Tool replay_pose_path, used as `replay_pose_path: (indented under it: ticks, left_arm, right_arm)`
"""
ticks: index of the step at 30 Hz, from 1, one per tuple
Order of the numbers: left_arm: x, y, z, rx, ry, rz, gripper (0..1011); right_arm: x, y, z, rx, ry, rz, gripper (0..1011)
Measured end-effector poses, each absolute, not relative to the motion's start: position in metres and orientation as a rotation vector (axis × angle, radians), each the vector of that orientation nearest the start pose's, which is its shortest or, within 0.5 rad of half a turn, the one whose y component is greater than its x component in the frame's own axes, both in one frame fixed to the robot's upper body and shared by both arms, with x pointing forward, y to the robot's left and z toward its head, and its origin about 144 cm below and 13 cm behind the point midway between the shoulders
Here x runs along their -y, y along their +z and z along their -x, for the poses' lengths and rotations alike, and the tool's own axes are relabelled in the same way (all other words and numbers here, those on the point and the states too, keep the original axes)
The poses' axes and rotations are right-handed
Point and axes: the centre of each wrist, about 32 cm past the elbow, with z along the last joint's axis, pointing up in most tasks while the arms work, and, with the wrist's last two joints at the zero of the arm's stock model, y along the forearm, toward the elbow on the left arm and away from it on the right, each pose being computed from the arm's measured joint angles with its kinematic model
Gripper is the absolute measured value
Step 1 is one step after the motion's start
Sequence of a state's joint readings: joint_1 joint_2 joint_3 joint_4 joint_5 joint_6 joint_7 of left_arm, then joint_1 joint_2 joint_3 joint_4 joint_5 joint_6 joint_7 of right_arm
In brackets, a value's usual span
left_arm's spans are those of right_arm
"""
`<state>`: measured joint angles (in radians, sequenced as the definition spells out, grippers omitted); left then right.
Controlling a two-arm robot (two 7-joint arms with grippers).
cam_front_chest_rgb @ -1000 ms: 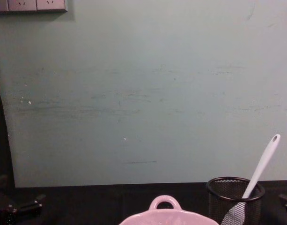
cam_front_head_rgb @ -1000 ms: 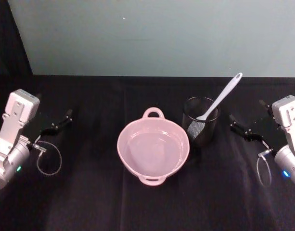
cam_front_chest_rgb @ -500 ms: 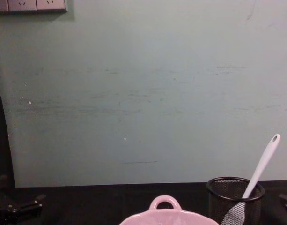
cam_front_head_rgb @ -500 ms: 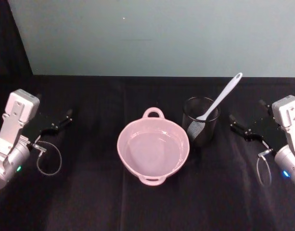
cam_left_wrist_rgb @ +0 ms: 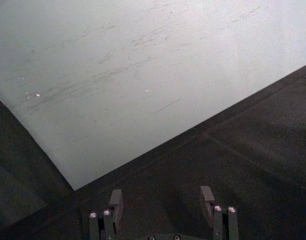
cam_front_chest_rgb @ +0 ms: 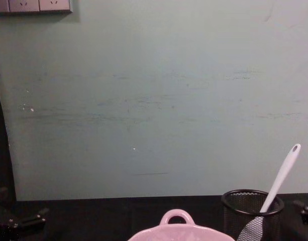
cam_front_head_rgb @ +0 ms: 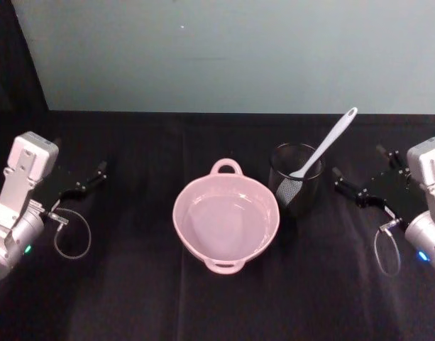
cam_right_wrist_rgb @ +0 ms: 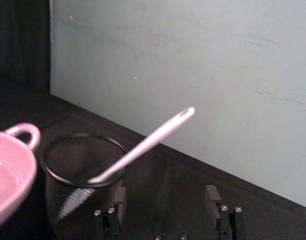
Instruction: Use the one hand to pick up the spoon and stir the clear water in the bowl.
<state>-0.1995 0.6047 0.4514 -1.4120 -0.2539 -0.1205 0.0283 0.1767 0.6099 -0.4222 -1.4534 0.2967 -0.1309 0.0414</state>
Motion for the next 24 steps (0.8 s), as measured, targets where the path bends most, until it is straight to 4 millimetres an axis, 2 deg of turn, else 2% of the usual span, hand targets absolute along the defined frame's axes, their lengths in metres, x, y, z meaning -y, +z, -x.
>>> replay_pose_path:
  ticks: [6, 12, 17, 24]
  left_arm:
    - [-0.310, 1.140, -0.489, 0.285, 1.248, -0.304, 1011]
    - [-0.310, 1.140, -0.489, 0.285, 1.248, -0.305, 1011]
    - [-0.310, 1.140, -0.489, 0.285, 1.248, -0.304, 1011]
    - [-0.310, 1.140, -0.489, 0.285, 1.248, -0.304, 1011]
  right_arm:
    - [0.311, 1.160, -0.481, 0.182, -1.188, 0.154, 1002]
    - [0.311, 1.171, -0.484, 0.006, -1.162, 0.019, 1002]
    - [0.310, 1.177, -0.495, -0.176, -1.141, -0.086, 1002]
    - [0.309, 1.174, -0.512, -0.397, -1.118, -0.220, 1002]
